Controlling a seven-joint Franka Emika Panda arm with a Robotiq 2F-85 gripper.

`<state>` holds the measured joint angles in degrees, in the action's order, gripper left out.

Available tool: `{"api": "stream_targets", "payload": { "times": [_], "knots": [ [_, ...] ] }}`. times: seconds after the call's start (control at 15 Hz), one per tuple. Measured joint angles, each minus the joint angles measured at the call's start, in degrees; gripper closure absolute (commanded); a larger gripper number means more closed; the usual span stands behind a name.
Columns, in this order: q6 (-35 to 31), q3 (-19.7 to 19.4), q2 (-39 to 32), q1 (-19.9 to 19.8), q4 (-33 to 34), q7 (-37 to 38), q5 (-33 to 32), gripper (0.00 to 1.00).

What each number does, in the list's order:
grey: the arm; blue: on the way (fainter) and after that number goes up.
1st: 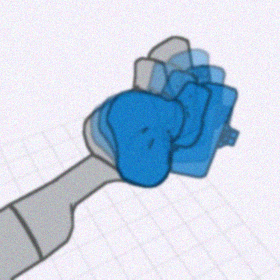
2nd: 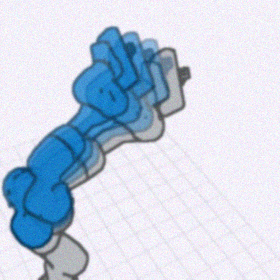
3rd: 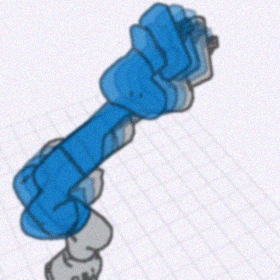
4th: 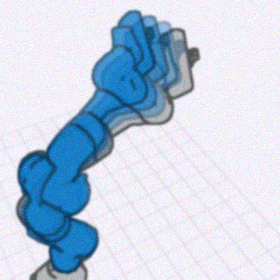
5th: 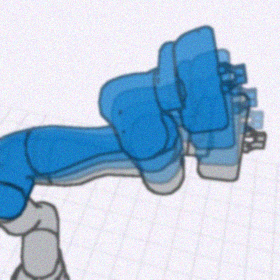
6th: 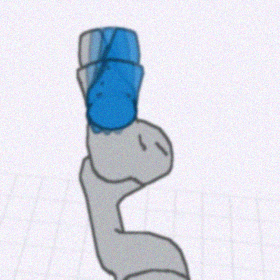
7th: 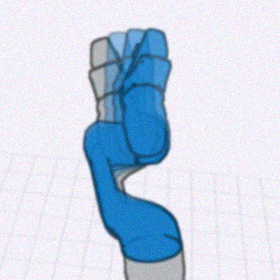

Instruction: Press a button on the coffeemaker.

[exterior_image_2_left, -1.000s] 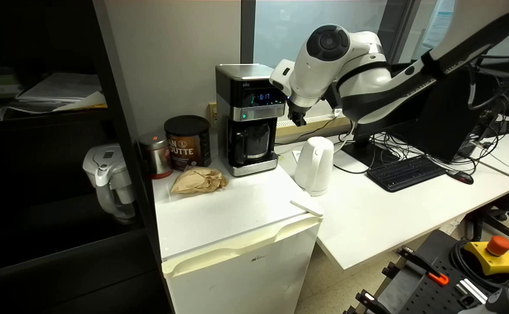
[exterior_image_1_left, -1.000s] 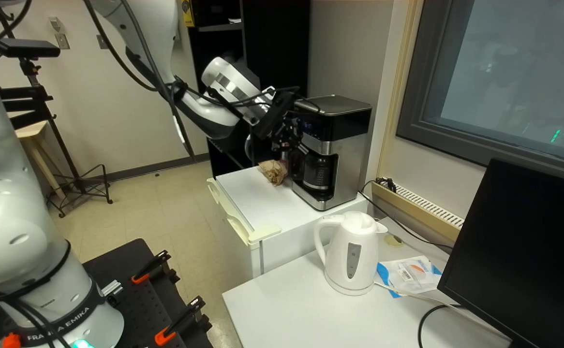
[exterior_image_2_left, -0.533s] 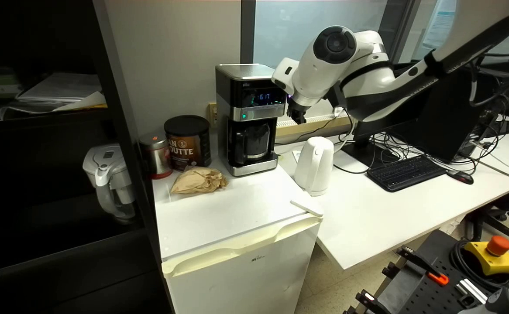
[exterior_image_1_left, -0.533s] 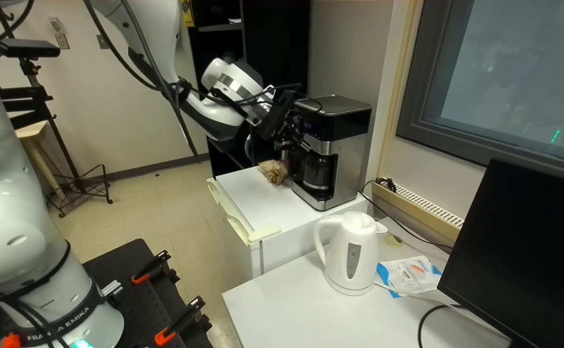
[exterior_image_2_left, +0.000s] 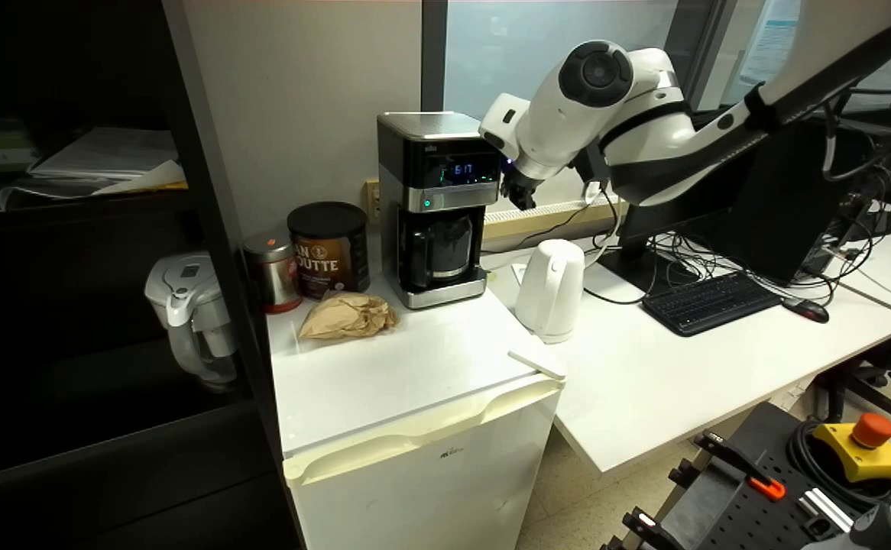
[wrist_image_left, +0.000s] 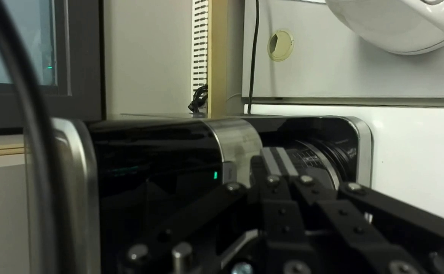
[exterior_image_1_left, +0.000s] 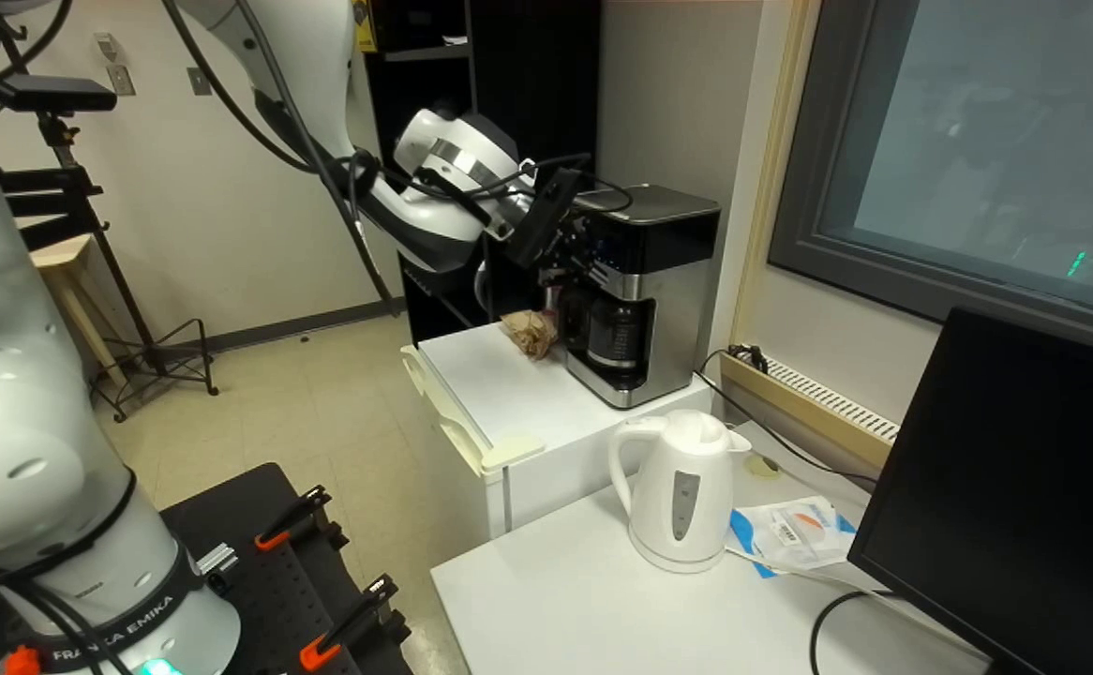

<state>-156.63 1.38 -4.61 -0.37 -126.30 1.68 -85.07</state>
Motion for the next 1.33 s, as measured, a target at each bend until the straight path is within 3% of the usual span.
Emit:
{"api": "stream_targets", "payload": {
  "times": [1.33],
  "knots": [
    [-4.2, 0.1, -5.2, -1.9, 5.0, -0.7, 0.1, 1.00]
  ]
}}
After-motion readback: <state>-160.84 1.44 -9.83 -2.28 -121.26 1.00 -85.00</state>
